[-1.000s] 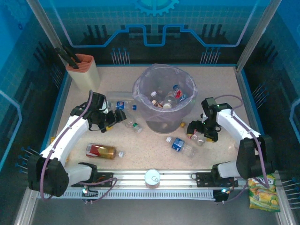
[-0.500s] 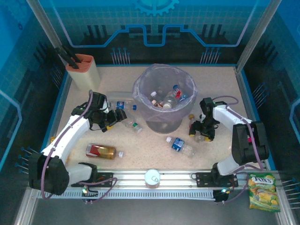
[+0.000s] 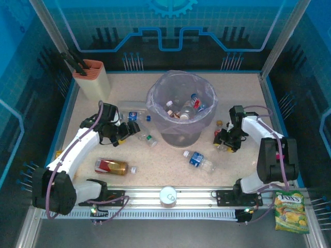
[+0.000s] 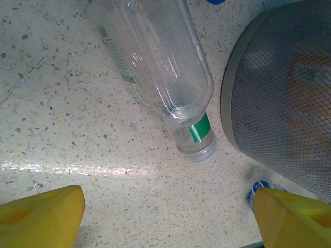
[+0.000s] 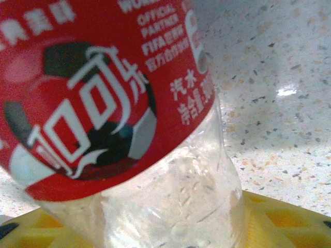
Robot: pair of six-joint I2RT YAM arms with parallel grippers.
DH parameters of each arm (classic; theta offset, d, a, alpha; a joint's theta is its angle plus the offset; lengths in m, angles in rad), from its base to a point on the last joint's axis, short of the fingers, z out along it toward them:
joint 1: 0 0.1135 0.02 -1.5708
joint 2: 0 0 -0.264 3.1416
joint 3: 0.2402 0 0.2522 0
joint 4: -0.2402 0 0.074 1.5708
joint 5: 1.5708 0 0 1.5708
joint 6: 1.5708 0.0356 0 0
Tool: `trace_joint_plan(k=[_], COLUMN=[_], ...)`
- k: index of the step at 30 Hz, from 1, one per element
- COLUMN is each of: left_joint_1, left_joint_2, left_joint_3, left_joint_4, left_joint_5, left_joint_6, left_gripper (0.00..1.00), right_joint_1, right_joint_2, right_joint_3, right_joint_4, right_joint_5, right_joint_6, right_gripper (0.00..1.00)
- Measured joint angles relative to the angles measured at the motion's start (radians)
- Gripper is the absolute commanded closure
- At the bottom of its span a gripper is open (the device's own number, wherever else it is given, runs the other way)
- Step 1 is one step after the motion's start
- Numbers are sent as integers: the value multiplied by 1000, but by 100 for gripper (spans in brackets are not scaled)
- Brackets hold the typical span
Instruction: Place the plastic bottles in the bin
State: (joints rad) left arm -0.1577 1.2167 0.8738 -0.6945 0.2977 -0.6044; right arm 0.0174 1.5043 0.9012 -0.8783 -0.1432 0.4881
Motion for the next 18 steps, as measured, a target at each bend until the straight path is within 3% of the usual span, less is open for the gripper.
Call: trace_joint_plan(k=[7, 18], left_joint_1=[0, 0], left_joint_2=[23, 47], left_joint_3=[0, 1], left_joint_4=[12, -13], left_joint_5=[11, 10], left_joint_6=[0, 2], left_gripper=[14, 14], right_joint_1=[-64, -95], right_joint_2=[-98, -152], right_joint_3=[43, 618], right_joint_4=[-74, -286], right_joint_5=[-22, -69], right_joint_6=[-21, -95], right_gripper=[52, 55])
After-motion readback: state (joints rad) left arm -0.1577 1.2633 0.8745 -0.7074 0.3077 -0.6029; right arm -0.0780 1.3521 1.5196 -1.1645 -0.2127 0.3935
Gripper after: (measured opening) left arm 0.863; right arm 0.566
